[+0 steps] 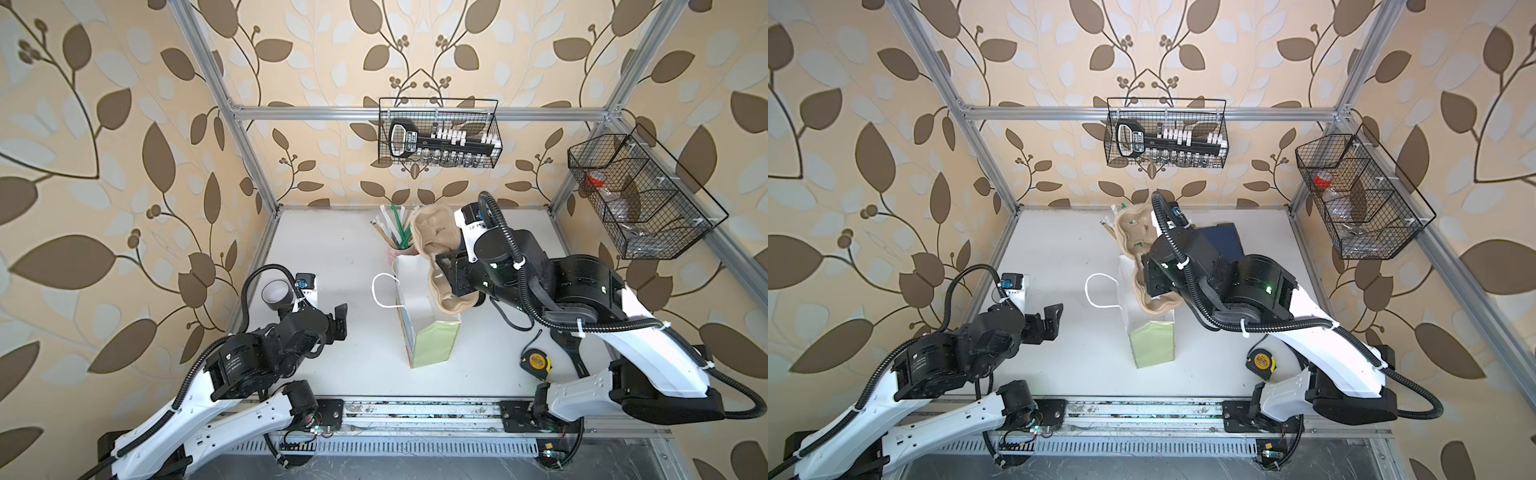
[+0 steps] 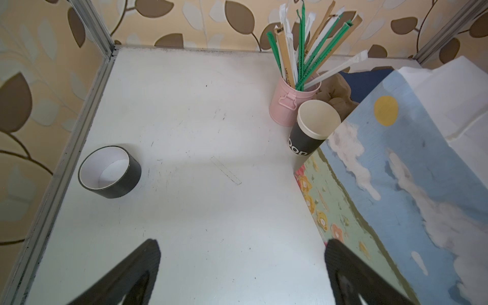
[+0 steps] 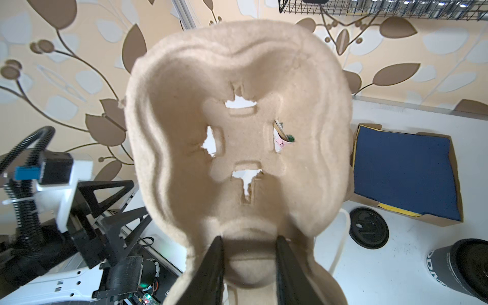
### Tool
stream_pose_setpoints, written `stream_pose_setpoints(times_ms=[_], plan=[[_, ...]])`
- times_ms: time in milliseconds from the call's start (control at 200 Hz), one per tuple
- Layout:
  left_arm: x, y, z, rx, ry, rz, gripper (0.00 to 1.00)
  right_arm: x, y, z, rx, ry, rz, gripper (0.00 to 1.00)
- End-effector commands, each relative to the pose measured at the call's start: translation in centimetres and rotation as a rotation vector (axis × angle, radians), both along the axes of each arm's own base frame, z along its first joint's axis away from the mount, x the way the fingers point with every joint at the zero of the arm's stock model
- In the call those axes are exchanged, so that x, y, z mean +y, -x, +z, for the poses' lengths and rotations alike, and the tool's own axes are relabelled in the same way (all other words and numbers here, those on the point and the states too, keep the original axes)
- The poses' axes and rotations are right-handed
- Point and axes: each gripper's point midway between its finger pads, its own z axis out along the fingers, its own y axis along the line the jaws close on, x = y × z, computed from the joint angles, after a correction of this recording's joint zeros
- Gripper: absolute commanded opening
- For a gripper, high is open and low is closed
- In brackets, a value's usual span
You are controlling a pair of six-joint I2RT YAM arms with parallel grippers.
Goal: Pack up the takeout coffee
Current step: 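Carry the carrier over the bag opening with right gripper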
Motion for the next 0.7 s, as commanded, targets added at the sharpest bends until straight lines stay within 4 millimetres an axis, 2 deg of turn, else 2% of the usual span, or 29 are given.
stream_pose_setpoints(times_ms=[0,40,130,240,395,695], plan=[[-1.2,-0.3,-1.8,0.078,-0.016,-0.002,0.99,-1.2,0.5,1.7,-0.027,-0.032,-0.028,0.31],[-1.8,-0.4,-2.3,0.110,-0.016,-0.001,0.99,-1.0,0.6,1.8,-0.028,-0.033,-0.023,0.31],[-1.6,-0.2,-3.5,0.184,-0.015,0.064,0.99,-0.2,0.9,1.8,-0.024,-0.015,-0.005,0.31],[-2.9,0.2,-5.4,0.243,0.031,0.047,0.99,0.8,1.1,1.3,-0.015,0.019,0.006,0.31],[-3.5,0.2,-7.5,0.260,0.079,0.061,0.99,2.3,0.6,-0.5,0.012,0.071,0.013,0.31],[-3.3,0.2,-10.0,0.275,0.105,0.109,0.99,4.4,-0.2,-3.5,0.070,0.131,0.025,0.31]])
